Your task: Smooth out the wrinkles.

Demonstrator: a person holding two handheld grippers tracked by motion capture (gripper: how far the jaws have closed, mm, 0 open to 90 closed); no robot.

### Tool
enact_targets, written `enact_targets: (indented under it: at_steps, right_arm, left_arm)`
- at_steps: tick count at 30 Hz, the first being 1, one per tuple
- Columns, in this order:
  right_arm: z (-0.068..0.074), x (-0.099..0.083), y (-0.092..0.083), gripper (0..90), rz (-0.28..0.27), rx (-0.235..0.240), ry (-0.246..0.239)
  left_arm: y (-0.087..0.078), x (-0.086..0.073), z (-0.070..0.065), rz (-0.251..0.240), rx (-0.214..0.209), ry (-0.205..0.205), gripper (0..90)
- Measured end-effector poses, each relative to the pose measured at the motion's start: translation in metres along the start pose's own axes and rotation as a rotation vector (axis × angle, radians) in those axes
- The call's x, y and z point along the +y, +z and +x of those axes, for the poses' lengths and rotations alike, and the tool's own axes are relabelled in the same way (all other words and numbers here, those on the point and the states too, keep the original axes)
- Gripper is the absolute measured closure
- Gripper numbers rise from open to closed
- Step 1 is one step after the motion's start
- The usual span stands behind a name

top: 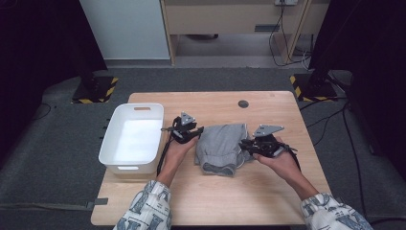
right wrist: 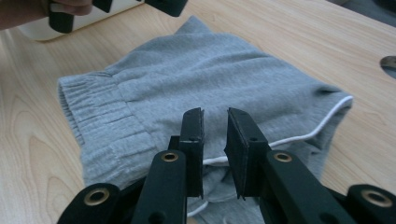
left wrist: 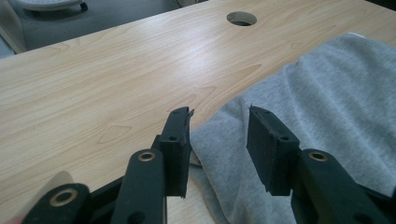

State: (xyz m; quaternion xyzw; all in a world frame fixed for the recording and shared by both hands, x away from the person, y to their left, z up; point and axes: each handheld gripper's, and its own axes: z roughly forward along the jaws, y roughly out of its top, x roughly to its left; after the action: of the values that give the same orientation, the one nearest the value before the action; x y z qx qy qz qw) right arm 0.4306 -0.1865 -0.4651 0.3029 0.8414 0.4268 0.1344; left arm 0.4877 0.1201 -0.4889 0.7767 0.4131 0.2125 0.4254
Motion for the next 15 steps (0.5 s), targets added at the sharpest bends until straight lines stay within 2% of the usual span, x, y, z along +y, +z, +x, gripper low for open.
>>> enact_targets:
  at_steps: [3, 8, 9, 10, 15]
  right_arm:
    - [0.002, 0.000, 0.001, 73.2, -0.004, 0.022, 0.008]
    - [0.006, 0.002, 0.003, 57.5, -0.009, 0.047, 0.036]
    - [0.006, 0.002, 0.003, 57.5, -0.009, 0.047, 0.036]
    - [0.009, 0.001, 0.006, 52.9, -0.002, 0.057, 0.039]
    - [0.013, 0.000, 0.013, 46.1, 0.026, 0.069, 0.044]
  left_arm:
    - [0.002, 0.002, 0.001, 0.003, -0.004, 0.006, 59.8]
    - [0.005, 0.004, 0.002, -0.004, 0.004, 0.001, 58.6]
    - [0.006, 0.005, 0.003, -0.006, 0.007, -0.001, 58.6]
    - [0.008, 0.005, 0.004, -0.013, 0.012, -0.007, 58.0]
    - [0.014, 0.002, 0.007, 0.001, 0.019, -0.012, 53.7]
